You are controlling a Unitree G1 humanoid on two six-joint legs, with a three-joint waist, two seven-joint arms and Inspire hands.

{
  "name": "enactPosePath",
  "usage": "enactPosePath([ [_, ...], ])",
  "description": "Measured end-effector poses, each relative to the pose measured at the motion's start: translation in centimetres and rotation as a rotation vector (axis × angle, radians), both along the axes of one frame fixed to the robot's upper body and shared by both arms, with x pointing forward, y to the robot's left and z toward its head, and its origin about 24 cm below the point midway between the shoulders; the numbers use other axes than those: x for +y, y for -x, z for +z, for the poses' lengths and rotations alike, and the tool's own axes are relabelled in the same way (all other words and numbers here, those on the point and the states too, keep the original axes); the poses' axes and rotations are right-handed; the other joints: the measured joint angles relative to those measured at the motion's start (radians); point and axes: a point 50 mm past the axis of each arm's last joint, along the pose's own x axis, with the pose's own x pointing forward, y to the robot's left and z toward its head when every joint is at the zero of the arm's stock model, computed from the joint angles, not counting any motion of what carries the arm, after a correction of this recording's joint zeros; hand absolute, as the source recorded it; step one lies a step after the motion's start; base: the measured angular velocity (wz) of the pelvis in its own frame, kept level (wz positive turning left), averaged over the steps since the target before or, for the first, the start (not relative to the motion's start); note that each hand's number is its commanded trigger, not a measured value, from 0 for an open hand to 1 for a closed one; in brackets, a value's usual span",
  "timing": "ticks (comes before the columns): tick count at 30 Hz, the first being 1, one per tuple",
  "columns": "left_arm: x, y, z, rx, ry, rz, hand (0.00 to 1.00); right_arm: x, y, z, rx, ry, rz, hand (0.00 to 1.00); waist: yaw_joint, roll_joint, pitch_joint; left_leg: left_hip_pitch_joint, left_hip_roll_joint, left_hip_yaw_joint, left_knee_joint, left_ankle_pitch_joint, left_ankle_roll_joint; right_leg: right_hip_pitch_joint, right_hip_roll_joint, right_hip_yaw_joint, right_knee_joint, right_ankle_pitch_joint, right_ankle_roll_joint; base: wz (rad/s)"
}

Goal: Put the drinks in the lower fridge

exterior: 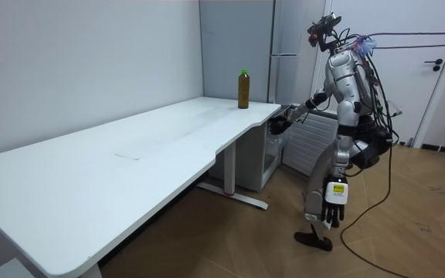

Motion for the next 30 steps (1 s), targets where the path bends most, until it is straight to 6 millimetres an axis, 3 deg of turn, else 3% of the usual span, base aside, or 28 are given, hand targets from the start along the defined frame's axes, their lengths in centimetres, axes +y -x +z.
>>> enactPosePath([
  [30,-0.2,0.9,-0.2,0.007,0.006,-0.031,0.00,-0.1,0.4,-1.1,0.064,-0.006,-0.010,0.00,-0.009,-0.007,0.0038,0.047,-0.006,-0.001,-0.012,0.000,0.000,0.046,-0.002,0.003,-0.009,-0.001,0.001,0.00],
])
